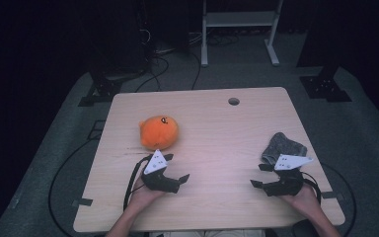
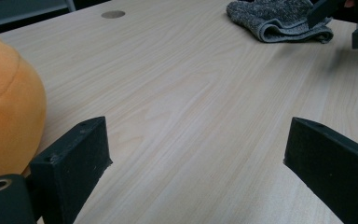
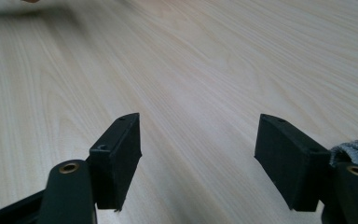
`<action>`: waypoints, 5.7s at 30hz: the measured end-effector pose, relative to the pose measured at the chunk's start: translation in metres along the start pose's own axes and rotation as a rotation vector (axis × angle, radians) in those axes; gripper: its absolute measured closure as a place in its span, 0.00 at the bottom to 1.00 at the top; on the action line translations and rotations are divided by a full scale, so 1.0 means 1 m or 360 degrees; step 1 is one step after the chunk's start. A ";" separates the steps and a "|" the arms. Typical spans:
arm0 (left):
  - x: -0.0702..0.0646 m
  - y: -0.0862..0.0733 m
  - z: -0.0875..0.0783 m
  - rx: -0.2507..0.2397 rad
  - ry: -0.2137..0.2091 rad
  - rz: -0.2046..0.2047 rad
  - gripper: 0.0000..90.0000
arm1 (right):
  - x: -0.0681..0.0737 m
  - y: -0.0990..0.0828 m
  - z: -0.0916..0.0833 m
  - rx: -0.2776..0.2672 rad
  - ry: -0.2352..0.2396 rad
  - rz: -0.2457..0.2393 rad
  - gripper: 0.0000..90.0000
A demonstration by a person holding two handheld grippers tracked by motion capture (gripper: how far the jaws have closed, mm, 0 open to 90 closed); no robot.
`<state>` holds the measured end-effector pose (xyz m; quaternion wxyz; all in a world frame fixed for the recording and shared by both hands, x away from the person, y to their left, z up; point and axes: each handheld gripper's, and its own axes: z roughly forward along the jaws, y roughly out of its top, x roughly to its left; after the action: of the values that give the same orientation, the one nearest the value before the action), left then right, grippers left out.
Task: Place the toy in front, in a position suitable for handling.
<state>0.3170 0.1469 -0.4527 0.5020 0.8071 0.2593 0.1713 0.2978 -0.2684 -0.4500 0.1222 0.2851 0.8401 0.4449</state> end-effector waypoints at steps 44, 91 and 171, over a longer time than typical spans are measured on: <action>0.118 0.011 -0.009 -0.0141 0.0526 -0.0303 0.07 | 0.000 0.002 0.001 -0.0022 0.0032 -0.0008 0.33; 0.041 0.047 -0.003 -0.0194 0.0125 -0.0094 0.64 | -0.004 0.002 -0.002 -0.0073 0.0030 0.0030 0.34; -0.009 0.036 0.014 -0.0196 -0.0141 0.0031 0.16 | -0.128 0.009 0.016 0.0269 -0.0653 0.0491 0.49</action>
<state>0.3265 0.1186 -0.4269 0.5599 0.7840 0.2180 0.1560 0.4115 -0.3291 -0.4580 0.1965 0.5031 0.7786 0.3195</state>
